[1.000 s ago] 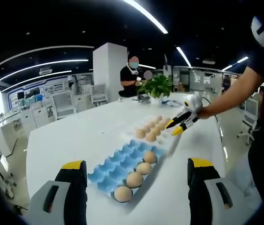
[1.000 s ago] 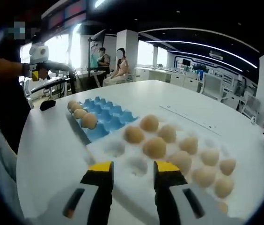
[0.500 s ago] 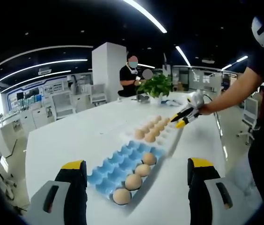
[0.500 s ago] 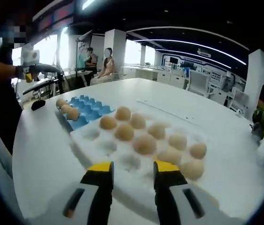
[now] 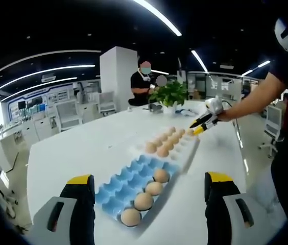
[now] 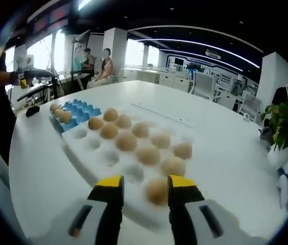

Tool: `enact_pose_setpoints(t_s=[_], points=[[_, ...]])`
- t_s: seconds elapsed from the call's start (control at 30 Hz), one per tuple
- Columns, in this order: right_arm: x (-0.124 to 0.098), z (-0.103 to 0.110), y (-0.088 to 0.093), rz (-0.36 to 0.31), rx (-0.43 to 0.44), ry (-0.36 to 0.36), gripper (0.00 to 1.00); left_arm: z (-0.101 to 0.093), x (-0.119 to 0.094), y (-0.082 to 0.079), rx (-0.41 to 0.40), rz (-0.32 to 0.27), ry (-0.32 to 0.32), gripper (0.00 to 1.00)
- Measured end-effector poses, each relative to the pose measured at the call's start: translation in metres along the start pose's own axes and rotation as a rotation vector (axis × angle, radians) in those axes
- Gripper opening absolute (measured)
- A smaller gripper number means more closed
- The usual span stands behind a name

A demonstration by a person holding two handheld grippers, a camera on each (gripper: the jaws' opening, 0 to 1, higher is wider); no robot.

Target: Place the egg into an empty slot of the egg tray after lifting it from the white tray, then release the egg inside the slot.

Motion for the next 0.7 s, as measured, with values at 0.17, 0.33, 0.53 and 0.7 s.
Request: enact_pose_setpoints(t_s=[0.17,0.33,0.53,0.7], points=[[0.0,-0.007,0.006,0.034,0.003,-0.002,0.36,0.0,0.002,-0.001,0.0,0.001,-0.004,0.91],[0.003,-0.015,0.015,0.094,-0.008,-0.024,0.35,-0.001,0.004,-0.002,0.001,0.002,-0.011,0.91],[0.008,-0.016,0.015,0.122,-0.027,-0.068,0.35,-0.002,0.005,-0.003,-0.001,0.004,-0.022,0.91],[0.013,-0.017,0.017,0.144,-0.036,-0.089,0.33,-0.004,0.006,-0.003,-0.006,0.001,-0.029,0.91]])
Point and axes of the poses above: the point that each gripper's makers call its tool centre point, and the gripper's own axes: x roughly forward along the fingers, z roughly to its left, y roughly out of its underside, the point moved 7 cm from there along -x, roughly backward along the fingers, and after that the axes turned 5 degrees about -x, right-handed, at the moved point
